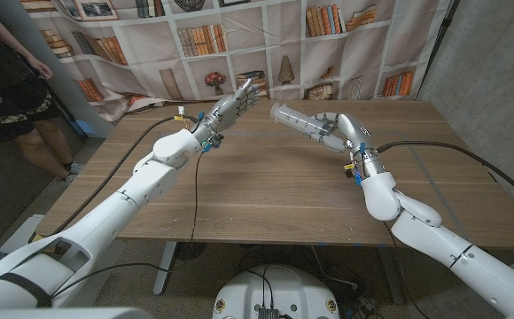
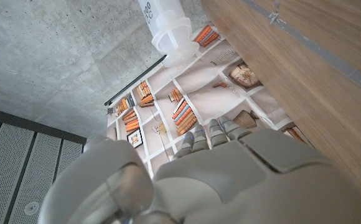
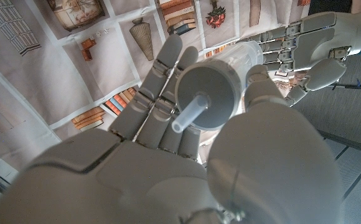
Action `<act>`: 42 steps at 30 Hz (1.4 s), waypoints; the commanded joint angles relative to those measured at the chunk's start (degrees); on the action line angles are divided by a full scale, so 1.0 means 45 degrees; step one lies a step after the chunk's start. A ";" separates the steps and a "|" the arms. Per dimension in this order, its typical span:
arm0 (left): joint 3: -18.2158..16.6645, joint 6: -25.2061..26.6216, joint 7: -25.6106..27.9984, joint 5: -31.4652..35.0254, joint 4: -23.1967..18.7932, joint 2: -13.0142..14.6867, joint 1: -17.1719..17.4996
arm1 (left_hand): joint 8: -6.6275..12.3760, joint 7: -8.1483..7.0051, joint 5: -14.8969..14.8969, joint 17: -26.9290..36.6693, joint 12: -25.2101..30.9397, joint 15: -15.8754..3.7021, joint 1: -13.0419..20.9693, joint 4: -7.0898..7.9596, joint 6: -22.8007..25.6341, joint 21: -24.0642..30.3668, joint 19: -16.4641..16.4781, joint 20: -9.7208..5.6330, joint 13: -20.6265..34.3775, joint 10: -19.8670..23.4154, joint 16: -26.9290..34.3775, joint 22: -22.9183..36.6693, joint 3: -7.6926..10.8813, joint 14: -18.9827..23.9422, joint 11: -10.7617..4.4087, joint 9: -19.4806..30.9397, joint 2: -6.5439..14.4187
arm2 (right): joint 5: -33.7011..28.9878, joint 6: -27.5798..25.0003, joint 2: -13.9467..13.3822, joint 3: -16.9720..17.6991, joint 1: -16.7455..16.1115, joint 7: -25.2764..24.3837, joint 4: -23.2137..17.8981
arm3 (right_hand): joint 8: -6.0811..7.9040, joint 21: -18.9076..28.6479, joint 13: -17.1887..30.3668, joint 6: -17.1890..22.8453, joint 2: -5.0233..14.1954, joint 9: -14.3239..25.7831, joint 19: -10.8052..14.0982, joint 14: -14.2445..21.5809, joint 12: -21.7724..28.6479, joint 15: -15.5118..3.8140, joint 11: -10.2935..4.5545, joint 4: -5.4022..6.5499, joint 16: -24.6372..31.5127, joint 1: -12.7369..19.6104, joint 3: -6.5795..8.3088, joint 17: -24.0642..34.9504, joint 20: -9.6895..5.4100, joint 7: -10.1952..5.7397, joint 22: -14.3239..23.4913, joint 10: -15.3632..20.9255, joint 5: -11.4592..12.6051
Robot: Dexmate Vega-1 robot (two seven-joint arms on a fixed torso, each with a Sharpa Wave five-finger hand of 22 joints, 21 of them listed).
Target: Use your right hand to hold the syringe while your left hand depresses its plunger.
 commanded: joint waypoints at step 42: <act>-0.1334 -0.0025 0.2227 -0.0088 -0.1711 0.1022 0.2166 | 0.0117 0.0037 0.0059 0.0050 0.0103 0.0009 -0.0002 0.0035 0.0063 0.0031 -0.0176 0.0056 0.0067 -0.0052 0.0052 0.0070 -0.0192 -0.0056 0.0023 0.0032 0.0064 | 0.0732 0.1081 -0.0927 0.1353 -0.0353 0.1724 -0.0055 | -0.0069 0.0176 -0.0121 0.1924 0.2672 0.0004 -0.0209 -0.0294 -0.0205 -0.0109 -0.1164 -0.0015 0.0034 0.2725 -0.0038 0.0035 -0.1116 -0.2032 0.0025 0.0889 0.0022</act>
